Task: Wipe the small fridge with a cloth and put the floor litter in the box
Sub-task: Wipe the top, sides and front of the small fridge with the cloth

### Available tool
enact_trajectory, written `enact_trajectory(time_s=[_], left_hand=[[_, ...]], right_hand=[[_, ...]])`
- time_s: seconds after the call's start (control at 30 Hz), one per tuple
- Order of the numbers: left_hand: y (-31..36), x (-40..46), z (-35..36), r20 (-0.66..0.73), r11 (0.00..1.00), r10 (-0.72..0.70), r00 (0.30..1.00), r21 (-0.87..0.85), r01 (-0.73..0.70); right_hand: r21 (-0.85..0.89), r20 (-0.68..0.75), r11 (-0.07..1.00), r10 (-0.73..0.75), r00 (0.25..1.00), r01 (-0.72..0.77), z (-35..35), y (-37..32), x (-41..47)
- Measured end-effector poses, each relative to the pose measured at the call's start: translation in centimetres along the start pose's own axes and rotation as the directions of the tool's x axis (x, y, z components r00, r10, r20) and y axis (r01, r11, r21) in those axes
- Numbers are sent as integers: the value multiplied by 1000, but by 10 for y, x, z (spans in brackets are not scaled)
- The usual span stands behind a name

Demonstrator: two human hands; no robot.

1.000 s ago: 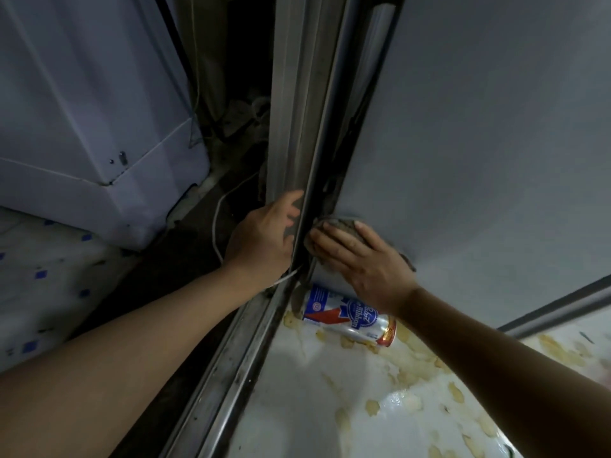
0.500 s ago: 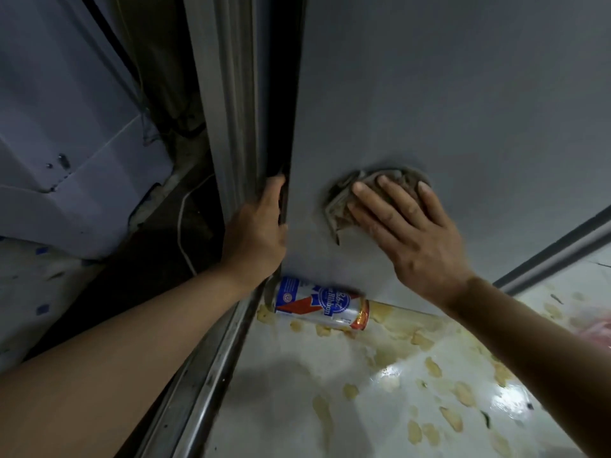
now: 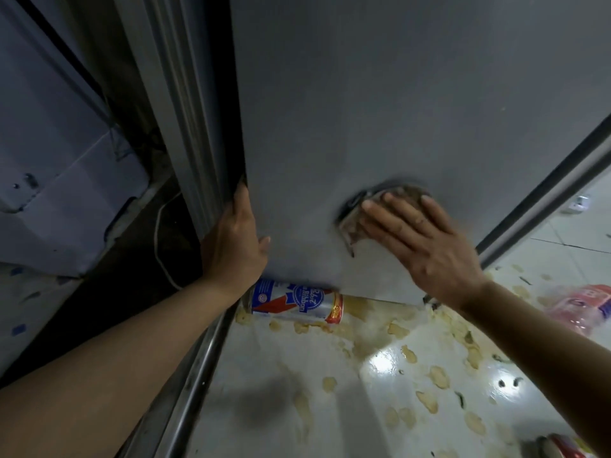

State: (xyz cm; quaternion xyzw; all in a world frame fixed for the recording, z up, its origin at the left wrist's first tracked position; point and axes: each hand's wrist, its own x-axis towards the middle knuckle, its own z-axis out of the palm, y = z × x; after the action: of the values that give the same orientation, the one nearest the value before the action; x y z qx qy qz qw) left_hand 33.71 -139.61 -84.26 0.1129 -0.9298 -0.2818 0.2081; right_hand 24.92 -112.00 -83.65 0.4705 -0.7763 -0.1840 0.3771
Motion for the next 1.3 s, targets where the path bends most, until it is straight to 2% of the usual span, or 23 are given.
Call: enact_trajectory(time_s=[0.1,0.17,0.3,0.4,0.47,0.53,0.6,0.67,0.73,0.87,1.0,1.17,1.23,1.3], left_hand=[[5,0,5,8,999,-44,999,-19,44],[6,0,6,12,998,-64,998,-26,64],[14,-5,4,28,994,-109,994,-23,110],[26,-11,-1,33,987,-155,987,-30,156],[38,-19,-5,-3,989,-144,990,-38,144],[52,-29,-9,-79,998,-66,995,-8,65],[63,-37,-8,-143,991,97,985,107,-82],[67,-37,3,-124,939,266,956,257,-228],[67,-33,18,-52,879,354,934,361,-313],[62,-29,38,52,806,414,909,444,-392],[52,-31,47,79,769,438,896,483,-419],[44,-27,50,93,739,457,884,514,-436],[42,-28,49,96,721,470,877,531,-445],[36,-30,49,110,702,474,874,551,-451]], right_hand=[[-1,16,993,121,993,-121,3,2,-15],[-6,107,997,82,991,-82,15,-11,-30],[25,277,991,-130,952,128,30,-24,-55],[30,281,986,-164,946,162,18,-13,-56],[14,225,996,-92,970,91,-2,5,-53],[-9,97,1000,22,995,-22,-25,27,-53],[-10,-31,987,159,987,-159,-41,47,-55],[21,-87,967,255,963,-254,-43,55,-57],[104,-98,956,285,954,-275,-33,51,-61],[150,-24,953,268,963,-262,-10,29,-74],[165,151,973,138,979,-163,22,-4,-101],[251,383,959,27,923,-132,46,-47,-119],[262,372,953,42,927,-149,45,-49,-118],[290,301,936,110,947,-201,40,-45,-112]])
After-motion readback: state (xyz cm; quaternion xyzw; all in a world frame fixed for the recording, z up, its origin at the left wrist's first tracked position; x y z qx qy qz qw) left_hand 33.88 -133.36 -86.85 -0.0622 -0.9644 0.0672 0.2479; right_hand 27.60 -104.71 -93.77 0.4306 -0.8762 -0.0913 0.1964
